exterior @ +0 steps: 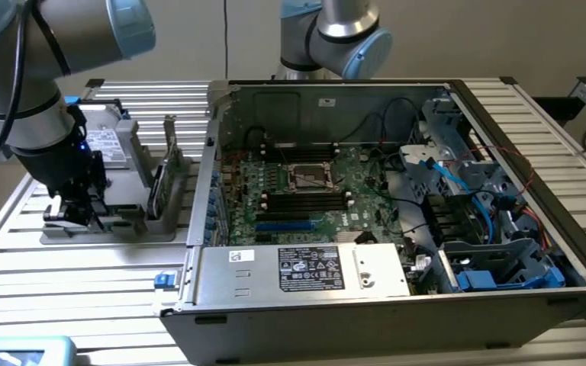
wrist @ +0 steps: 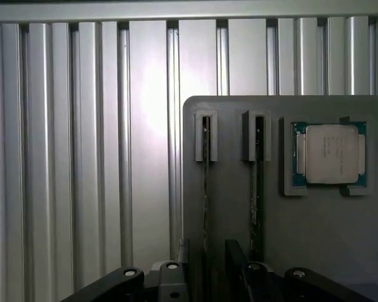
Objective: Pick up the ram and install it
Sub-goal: 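Pick up the ram and move it above insertion slot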
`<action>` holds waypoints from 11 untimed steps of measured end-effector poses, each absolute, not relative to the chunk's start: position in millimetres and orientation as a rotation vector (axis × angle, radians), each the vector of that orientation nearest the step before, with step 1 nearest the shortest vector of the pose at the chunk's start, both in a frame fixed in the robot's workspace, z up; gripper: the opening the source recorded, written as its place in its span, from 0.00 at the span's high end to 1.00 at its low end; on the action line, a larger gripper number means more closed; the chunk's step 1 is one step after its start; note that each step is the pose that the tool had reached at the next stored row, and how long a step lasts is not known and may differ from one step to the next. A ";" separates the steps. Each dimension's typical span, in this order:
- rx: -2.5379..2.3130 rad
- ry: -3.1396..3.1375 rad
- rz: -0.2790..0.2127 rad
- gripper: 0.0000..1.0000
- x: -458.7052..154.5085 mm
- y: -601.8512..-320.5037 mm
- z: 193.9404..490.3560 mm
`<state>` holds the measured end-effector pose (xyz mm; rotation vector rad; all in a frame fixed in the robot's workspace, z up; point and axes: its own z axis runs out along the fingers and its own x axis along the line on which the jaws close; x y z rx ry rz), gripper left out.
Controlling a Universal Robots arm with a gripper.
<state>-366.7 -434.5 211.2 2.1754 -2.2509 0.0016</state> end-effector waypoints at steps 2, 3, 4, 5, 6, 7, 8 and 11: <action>2.174 -2.250 0.000 0.64 -366.7 -434.5 209.7; 2.174 -2.250 -0.001 0.64 -366.7 -434.5 208.9; 2.174 -2.249 -0.002 0.64 -366.7 -434.5 207.9; 2.173 -2.249 -0.003 0.64 -366.7 -434.5 206.9; 2.173 -2.249 -0.003 0.64 -366.7 -434.5 206.0; 2.173 -2.248 -0.004 0.64 -366.7 -434.5 205.2; 2.172 -2.248 -0.004 0.64 -366.7 -434.5 204.6; 2.172 -2.248 -0.006 0.64 -366.7 -434.4 202.7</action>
